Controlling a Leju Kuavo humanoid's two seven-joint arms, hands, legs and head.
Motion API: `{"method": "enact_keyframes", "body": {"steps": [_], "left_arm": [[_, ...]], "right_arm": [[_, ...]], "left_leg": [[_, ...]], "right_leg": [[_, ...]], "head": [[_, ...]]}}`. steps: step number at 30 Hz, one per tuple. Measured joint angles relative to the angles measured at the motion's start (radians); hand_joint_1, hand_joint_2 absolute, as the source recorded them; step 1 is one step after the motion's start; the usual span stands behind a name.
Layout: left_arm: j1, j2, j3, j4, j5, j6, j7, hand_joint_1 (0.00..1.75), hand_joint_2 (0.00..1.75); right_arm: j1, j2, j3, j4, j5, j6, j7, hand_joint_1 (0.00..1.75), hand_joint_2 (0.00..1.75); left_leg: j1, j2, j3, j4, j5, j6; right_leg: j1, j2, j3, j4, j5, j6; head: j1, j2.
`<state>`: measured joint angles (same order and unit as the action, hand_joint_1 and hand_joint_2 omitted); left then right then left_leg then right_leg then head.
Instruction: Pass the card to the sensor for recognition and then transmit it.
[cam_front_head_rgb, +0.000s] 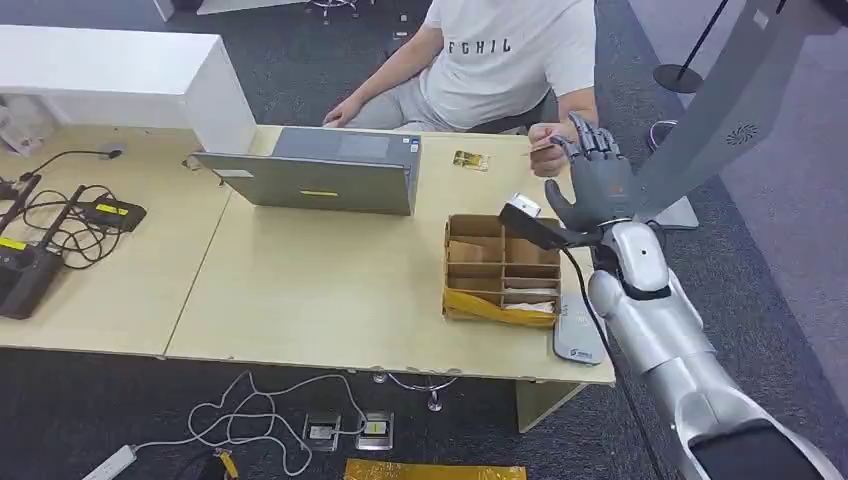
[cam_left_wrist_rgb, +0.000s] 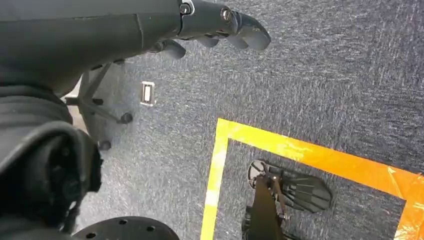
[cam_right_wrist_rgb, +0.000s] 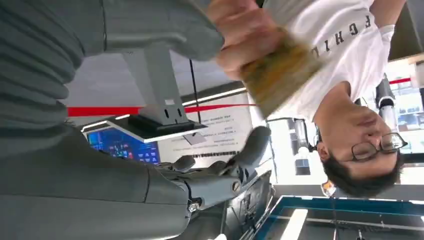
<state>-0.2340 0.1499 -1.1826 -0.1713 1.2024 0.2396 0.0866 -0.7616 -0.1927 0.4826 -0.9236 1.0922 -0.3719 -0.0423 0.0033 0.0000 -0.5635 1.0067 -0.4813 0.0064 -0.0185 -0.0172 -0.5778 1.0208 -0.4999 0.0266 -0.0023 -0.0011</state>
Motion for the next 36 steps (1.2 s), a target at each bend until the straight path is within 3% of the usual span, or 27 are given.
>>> {"method": "enact_keyframes", "body": {"steps": [16,23,28,33,36], "left_arm": [[0.001,-0.002,0.0,0.0,0.007,0.002,0.0,0.0,0.0],[0.001,-0.003,0.0,0.0,0.007,-0.006,0.0,0.0,0.0],[0.003,-0.003,-0.001,0.0,0.006,-0.011,0.0,0.0,0.0],[0.007,-0.001,-0.004,0.0,0.005,-0.018,0.0,0.0,0.0],[0.007,0.0,-0.004,0.0,0.006,-0.018,0.0,0.0,0.0]], "right_arm": [[0.008,0.009,-0.026,0.006,-0.018,-0.021,-0.009,0.0,1.75],[0.008,0.005,-0.056,0.018,-0.041,-0.07,-0.018,0.0,1.75],[-0.024,-0.039,-0.088,0.02,-0.03,-0.068,-0.016,0.0,1.75],[-0.098,-0.125,-0.132,0.062,-0.027,-0.082,-0.038,0.0,1.75],[-0.134,-0.162,-0.156,0.109,-0.096,-0.114,-0.106,0.0,1.75]], "left_leg": [[0.0,0.0,0.0,0.0,0.0,0.0],[0.0,0.0,0.0,0.0,0.0,0.0],[0.0,0.0,0.001,0.0,0.0,0.0],[-0.001,0.0,0.0,0.0,0.0,0.0],[-0.002,0.001,0.001,0.001,0.0,0.0]], "right_leg": [[0.0,0.0,0.0,0.0,0.0,0.0],[0.0,0.0,0.0,0.0,0.0,0.0],[0.0,0.0,0.0,0.0,0.0,0.0],[-0.001,0.0,0.0,0.0,0.0,0.0],[-0.001,0.001,-0.001,-0.001,0.0,0.0]], "head": [[0.0,0.0],[0.0,0.0],[0.0,0.0],[0.0,0.0],[-0.001,0.0]]}}
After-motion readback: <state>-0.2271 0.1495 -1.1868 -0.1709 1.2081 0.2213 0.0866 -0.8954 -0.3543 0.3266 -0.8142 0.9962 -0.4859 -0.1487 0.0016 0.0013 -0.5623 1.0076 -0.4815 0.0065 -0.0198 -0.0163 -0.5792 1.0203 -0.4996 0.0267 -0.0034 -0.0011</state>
